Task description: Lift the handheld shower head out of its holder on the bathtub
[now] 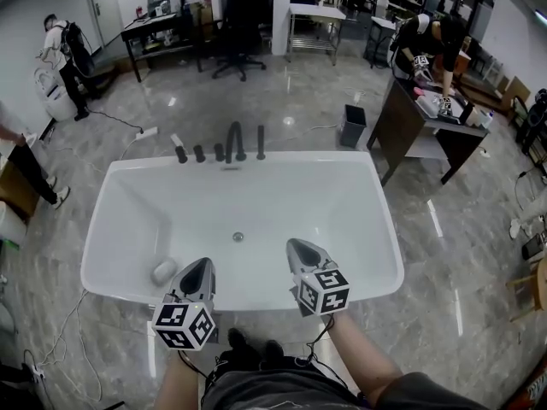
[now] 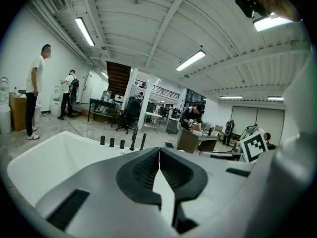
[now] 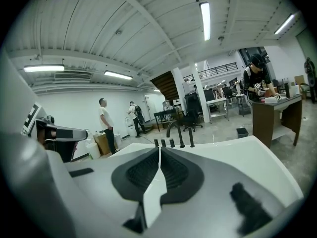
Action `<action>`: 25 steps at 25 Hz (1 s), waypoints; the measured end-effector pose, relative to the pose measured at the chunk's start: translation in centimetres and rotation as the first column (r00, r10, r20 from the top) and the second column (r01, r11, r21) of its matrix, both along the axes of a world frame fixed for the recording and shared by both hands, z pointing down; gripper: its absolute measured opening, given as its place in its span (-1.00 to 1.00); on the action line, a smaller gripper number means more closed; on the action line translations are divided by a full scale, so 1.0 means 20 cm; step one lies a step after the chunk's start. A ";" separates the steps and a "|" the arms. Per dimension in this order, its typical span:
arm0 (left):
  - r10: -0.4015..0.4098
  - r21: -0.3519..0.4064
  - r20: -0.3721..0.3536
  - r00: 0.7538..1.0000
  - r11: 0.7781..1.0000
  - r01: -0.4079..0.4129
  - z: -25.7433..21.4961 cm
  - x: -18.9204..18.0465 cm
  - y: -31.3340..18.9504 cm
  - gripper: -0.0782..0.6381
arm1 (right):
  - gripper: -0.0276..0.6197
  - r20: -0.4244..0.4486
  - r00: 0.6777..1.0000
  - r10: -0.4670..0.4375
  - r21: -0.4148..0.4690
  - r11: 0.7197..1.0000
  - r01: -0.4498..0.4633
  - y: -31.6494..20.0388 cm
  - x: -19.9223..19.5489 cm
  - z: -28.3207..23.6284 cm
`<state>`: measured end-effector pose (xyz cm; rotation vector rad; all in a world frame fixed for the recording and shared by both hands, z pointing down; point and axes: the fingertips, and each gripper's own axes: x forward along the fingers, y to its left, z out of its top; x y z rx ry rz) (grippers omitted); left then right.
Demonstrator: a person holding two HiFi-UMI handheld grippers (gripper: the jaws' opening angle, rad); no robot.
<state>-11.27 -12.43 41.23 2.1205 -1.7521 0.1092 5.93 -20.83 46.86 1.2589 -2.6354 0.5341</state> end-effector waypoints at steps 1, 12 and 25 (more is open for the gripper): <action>0.003 0.000 0.000 1.000 1.000 -0.003 0.00 -0.01 -0.02 -0.74 | -0.83 -0.002 1.000 0.002 -0.002 1.000 -0.002 -0.02 -0.01 0.00; 0.087 0.001 -0.010 0.996 0.996 -0.087 0.07 -0.22 -0.45 -0.74 | -0.82 -0.038 0.995 0.096 0.001 0.995 -0.096 -0.39 -0.20 0.05; 0.206 0.002 -0.059 0.977 0.979 -0.206 0.20 -0.57 -1.09 -0.74 | -0.82 -0.070 0.956 0.285 -0.005 0.958 -0.286 -1.02 -0.42 0.14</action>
